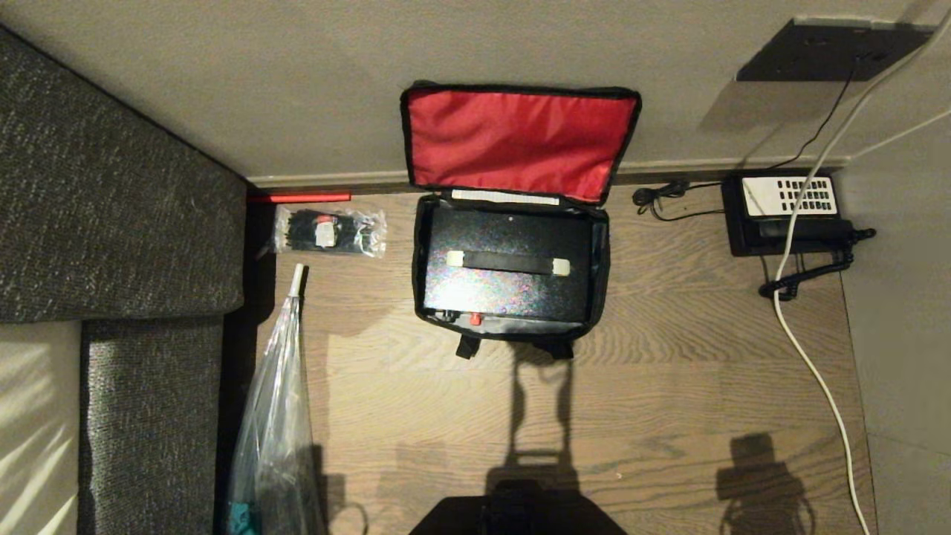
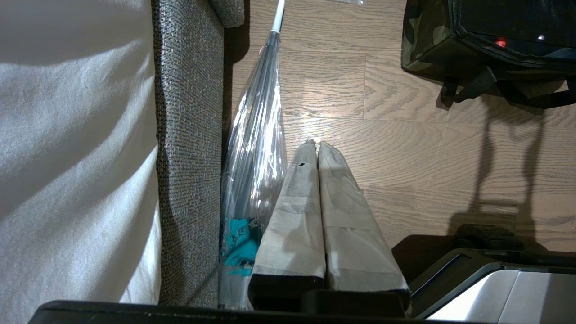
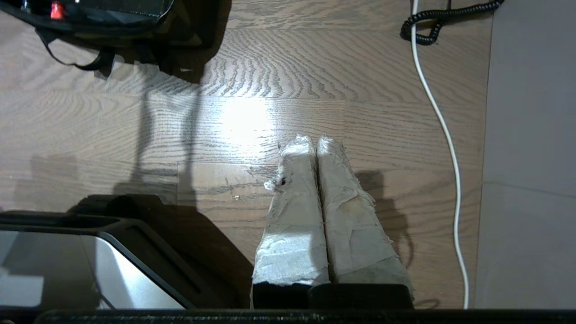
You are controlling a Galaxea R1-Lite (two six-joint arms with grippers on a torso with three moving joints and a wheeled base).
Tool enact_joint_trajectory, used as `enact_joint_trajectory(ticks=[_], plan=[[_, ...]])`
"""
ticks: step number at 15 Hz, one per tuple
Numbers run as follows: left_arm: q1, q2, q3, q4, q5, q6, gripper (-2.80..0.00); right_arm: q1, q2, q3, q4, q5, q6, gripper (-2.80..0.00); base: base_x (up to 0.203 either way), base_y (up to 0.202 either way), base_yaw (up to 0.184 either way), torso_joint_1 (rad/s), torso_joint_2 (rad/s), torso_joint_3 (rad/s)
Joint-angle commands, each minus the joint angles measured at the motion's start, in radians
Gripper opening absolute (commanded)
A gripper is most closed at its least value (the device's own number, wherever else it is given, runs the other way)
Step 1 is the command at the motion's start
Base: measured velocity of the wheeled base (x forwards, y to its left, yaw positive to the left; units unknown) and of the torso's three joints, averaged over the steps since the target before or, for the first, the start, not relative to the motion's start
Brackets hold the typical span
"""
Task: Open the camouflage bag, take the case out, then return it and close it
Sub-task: Grip the handle
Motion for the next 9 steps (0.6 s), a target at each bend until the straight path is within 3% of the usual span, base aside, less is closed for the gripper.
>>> enact_joint_trajectory(ticks=[1,7,9], plan=[[0.000,-0.002,0.003,0.000,0.000,-0.002,-2.80,0.000,-0.003,0.000,-0.002,0.000,-0.008,-2.80,0.000,0.000,0.000,0.000,0.00,0.000],[0.000,-0.002,0.003,0.000,0.000,0.000,-2.80,0.000,-0.003,-0.003,-0.005,0.001,-0.035,-2.80,0.000,0.000,0.000,0.000,0.00,0.000],[0.000,-0.002,0.003,0.000,0.000,0.000,-2.80,0.000,-0.003,-0.086,0.047,0.018,-0.019,-2.80,0.000,0.000,0.000,0.000,0.00,0.000]])
